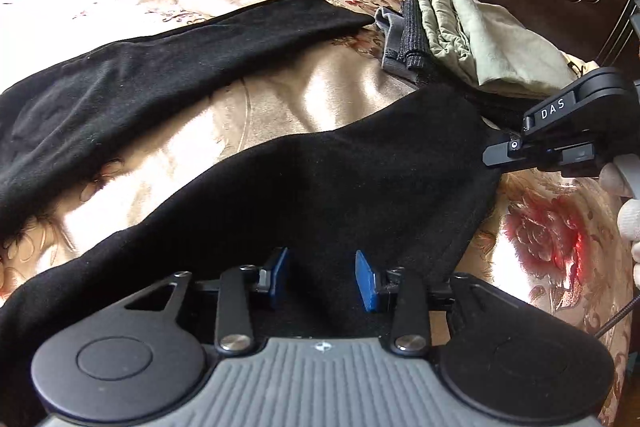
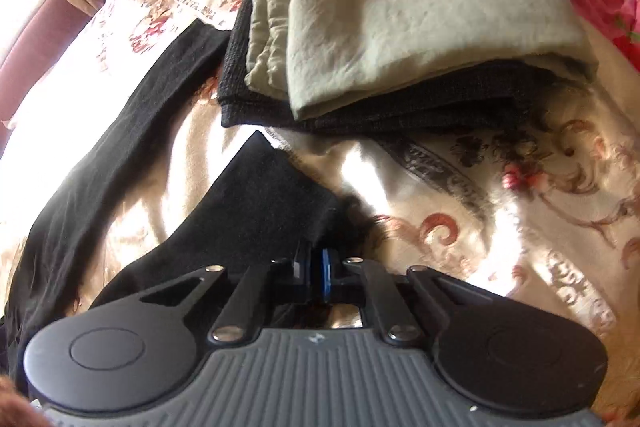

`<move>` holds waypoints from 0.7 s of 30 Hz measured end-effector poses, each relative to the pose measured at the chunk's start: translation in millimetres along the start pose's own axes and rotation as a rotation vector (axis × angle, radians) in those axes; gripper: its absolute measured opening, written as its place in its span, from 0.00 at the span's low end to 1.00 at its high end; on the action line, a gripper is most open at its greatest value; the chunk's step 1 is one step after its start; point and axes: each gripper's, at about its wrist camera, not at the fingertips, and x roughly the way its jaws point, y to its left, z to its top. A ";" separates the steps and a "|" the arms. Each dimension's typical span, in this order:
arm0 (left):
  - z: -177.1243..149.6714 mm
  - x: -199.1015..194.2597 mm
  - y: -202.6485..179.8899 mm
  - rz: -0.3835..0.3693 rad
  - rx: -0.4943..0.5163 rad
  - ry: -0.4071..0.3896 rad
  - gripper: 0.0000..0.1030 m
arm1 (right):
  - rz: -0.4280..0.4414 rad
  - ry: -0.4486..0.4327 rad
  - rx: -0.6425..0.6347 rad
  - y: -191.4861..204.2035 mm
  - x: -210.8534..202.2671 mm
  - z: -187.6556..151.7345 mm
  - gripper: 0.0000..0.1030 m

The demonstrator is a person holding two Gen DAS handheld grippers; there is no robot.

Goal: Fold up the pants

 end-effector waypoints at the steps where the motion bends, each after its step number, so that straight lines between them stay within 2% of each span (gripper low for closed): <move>1: -0.6 -1.5 -0.7 -0.006 -0.001 -0.002 0.49 | -0.013 -0.001 -0.011 -0.2 -2.0 0.5 0.05; 3: 3.4 -1.5 -0.5 0.000 0.003 -0.012 0.49 | -0.043 0.009 -0.039 2.4 -5.9 -0.4 0.06; 5: 4.4 -15.7 10.7 0.011 -0.029 -0.039 0.49 | -0.075 0.001 -0.098 11.6 -13.3 -1.8 0.14; 7: 3.9 -32.0 28.1 0.036 -0.063 -0.061 0.49 | -0.130 -0.045 -0.177 23.8 -25.9 -5.7 0.20; 9: -0.5 -51.4 52.0 0.091 -0.087 -0.087 0.50 | -0.167 -0.081 -0.269 38.1 -40.1 -11.4 0.20; 11: -10.4 -68.3 81.5 0.155 -0.109 -0.095 0.50 | -0.151 -0.083 -0.345 58.0 -44.0 -15.9 0.20; 14: -30.5 -83.4 121.2 0.244 -0.135 -0.071 0.50 | -0.033 -0.022 -0.461 95.6 -37.2 -32.4 0.19; 17: -51.8 -93.9 151.8 0.317 -0.178 -0.054 0.51 | 0.059 0.060 -0.553 128.8 -7.9 -50.4 0.20; 19: -64.4 -91.4 170.2 0.318 -0.233 -0.027 0.56 | 0.034 0.180 -0.625 149.8 27.3 -61.3 0.23; 20: -67.3 -91.4 175.3 0.315 -0.248 -0.021 0.56 | -0.017 0.208 -0.663 161.4 38.2 -65.9 0.24; 21: -67.6 -93.6 179.1 0.309 -0.259 -0.027 0.56 | -0.027 0.203 -0.698 169.1 38.3 -67.2 0.26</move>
